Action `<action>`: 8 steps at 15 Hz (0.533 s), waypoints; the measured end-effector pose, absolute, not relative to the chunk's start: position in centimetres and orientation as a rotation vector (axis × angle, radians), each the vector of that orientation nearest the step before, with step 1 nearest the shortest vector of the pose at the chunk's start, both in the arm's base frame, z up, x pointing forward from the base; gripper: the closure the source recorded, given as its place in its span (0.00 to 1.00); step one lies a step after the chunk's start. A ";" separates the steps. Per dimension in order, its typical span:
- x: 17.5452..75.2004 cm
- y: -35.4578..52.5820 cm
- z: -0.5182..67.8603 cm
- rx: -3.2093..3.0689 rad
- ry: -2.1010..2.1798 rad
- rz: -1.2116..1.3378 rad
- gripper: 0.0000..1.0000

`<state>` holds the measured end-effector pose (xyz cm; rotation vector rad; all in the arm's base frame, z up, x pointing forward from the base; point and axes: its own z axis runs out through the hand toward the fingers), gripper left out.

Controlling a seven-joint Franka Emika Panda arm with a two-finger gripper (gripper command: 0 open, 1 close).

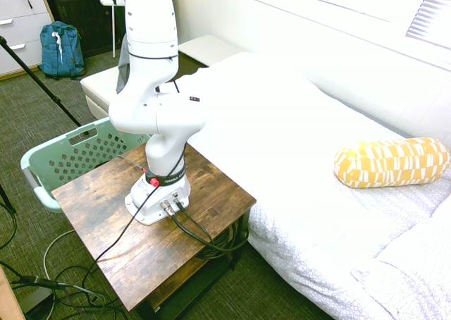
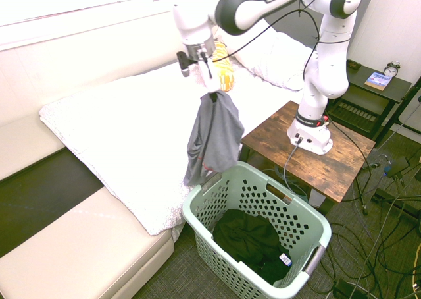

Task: Put my clothes in the laundry bag

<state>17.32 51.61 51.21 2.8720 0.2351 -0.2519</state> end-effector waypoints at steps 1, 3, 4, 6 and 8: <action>13.6 50.9 51.2 2.856 0.256 -0.261 1.00; 6.1 48.9 50.9 2.829 0.282 -0.255 1.00; 2.8 47.6 50.5 2.817 0.289 -0.259 1.00; -3.0 44.2 48.9 2.784 0.302 -0.266 0.00; -5.8 40.4 46.9 2.765 0.293 -0.259 0.00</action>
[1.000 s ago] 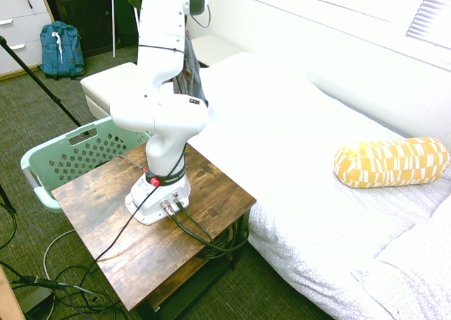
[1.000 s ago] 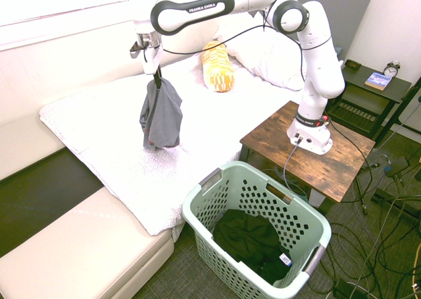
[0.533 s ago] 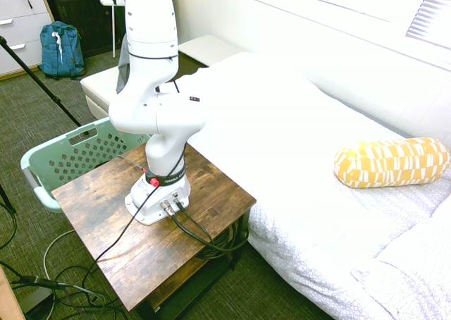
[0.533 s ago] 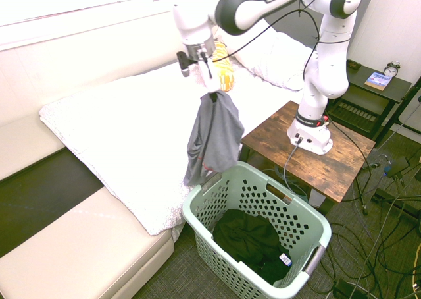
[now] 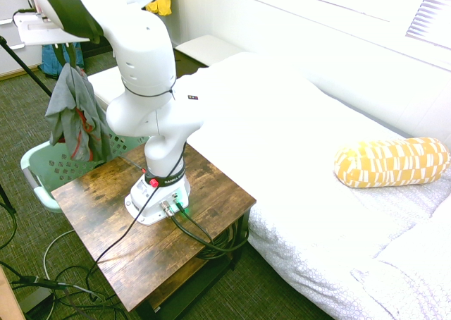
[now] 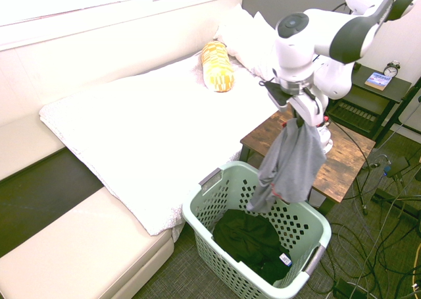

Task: Put my clothes in the laundry bag

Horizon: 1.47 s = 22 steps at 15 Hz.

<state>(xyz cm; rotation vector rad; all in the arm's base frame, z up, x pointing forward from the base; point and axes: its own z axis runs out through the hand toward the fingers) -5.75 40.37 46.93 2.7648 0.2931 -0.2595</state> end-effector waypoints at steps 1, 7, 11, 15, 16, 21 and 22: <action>-6.0 38.6 45.7 2.763 0.284 -0.257 0.00; -5.2 34.4 42.7 2.765 0.262 -0.246 0.00; -4.9 35.0 41.9 2.762 0.270 -0.246 0.00; -2.4 36.4 42.3 2.811 0.216 -0.210 0.00; 0.5 37.1 43.1 2.852 0.156 -0.166 0.00; 25.2 35.3 48.6 2.994 -0.337 -0.057 0.00; 29.6 33.4 50.3 3.012 -0.433 -0.056 0.00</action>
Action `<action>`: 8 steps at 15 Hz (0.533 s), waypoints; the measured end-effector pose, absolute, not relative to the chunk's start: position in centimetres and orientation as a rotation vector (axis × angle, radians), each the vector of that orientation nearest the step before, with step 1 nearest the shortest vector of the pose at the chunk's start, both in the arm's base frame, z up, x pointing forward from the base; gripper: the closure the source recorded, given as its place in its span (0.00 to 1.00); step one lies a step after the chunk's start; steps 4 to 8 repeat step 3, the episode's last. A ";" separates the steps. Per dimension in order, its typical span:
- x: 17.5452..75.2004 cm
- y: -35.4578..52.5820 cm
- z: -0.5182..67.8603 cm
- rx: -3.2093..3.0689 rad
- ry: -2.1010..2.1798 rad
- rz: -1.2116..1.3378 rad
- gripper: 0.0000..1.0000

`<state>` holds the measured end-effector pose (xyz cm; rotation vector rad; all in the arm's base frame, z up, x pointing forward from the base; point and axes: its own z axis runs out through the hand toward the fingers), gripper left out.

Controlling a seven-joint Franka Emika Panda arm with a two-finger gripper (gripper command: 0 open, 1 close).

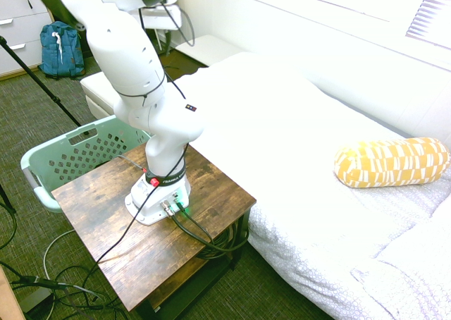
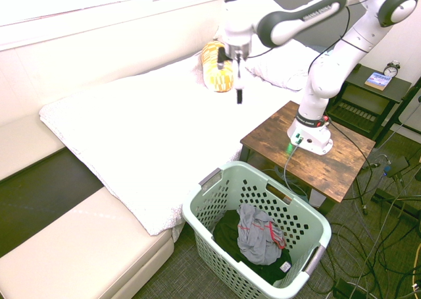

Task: Put my clothes in the laundry bag

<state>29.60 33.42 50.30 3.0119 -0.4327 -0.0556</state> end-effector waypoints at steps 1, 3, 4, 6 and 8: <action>33.3 31.0 52.4 3.024 -0.526 -0.043 0.00; 38.8 24.7 56.5 3.030 -0.714 -0.006 0.00; 38.8 24.7 56.5 3.030 -0.714 -0.006 0.00; 38.8 24.7 56.5 3.030 -0.714 -0.006 0.00; 38.8 24.7 56.5 3.030 -0.714 -0.006 0.00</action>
